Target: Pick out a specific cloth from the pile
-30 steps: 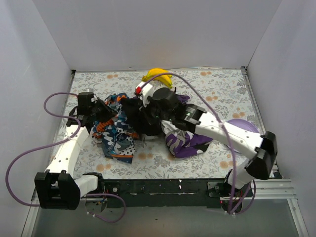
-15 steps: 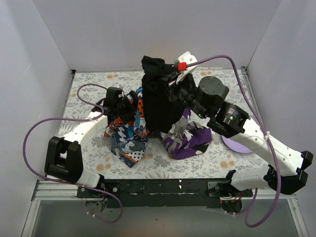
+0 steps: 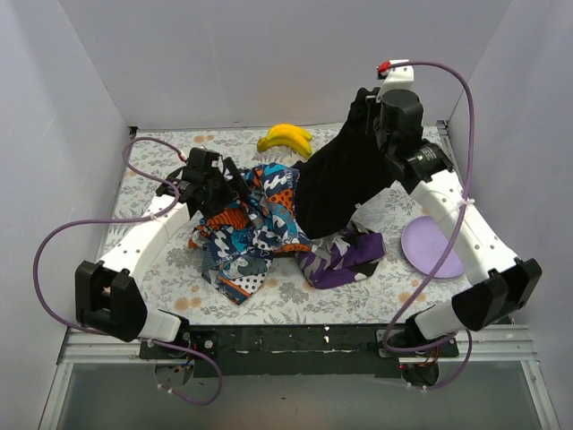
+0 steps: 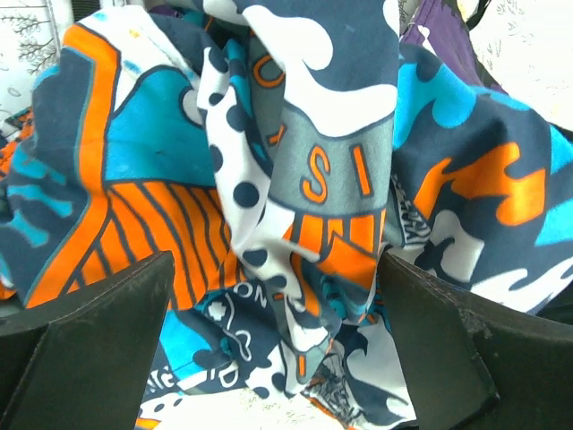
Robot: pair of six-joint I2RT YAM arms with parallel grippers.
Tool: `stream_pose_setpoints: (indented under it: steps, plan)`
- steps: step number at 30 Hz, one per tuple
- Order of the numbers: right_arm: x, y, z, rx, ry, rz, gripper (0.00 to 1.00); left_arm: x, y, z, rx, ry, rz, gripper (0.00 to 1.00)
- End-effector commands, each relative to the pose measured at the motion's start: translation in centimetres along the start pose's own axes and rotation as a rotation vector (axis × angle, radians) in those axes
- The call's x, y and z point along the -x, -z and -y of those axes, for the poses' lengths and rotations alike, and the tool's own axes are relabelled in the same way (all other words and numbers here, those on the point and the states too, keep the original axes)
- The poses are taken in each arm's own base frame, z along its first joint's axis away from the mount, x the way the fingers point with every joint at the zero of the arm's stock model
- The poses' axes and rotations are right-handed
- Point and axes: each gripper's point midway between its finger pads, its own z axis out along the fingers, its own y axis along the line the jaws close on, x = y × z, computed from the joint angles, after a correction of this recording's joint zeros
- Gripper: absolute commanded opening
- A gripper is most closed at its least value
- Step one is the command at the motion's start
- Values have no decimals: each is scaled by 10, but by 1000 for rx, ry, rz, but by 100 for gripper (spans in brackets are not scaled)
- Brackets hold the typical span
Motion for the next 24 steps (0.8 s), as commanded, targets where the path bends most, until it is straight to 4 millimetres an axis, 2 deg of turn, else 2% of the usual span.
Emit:
stream_pose_setpoints:
  steps: [1,2,3,4,5,7,9,11,14,16,18,19,21,24]
  plan:
    - [50,-21,67,-223,-108,115,1,7,31,-4,9,-22,48,98]
    - [66,-22,79,-257,-130,145,1,9,33,-3,0,-23,59,98]
    - [71,-24,101,-327,-137,147,1,10,34,-4,0,-23,66,98]
    - [69,-36,107,-345,-135,128,1,12,37,-5,4,-21,77,98]
    - [103,-27,120,-363,-169,195,1,11,38,-5,3,-22,76,98]
    - [114,-33,127,-382,-156,211,1,13,41,-3,-4,-21,86,98]
    - [145,-25,132,-379,-156,286,1,14,43,-2,-15,-18,93,98]
    - [149,-34,135,-384,-146,300,1,14,45,2,-36,-19,90,98]
    - [133,-50,138,-382,-117,267,1,15,46,6,-54,-18,94,98]
    - [111,-65,133,-356,-123,222,1,15,47,7,-65,-17,96,98]
    - [102,-74,127,-333,-136,218,1,14,48,8,-69,-17,93,98]
    - [86,-82,124,-328,-132,188,1,13,48,8,-68,-18,88,98]
    - [75,-90,119,-310,-123,164,1,12,49,6,-64,-18,85,98]
    - [48,-100,116,-324,-162,104,1,7,50,3,-61,-17,76,98]
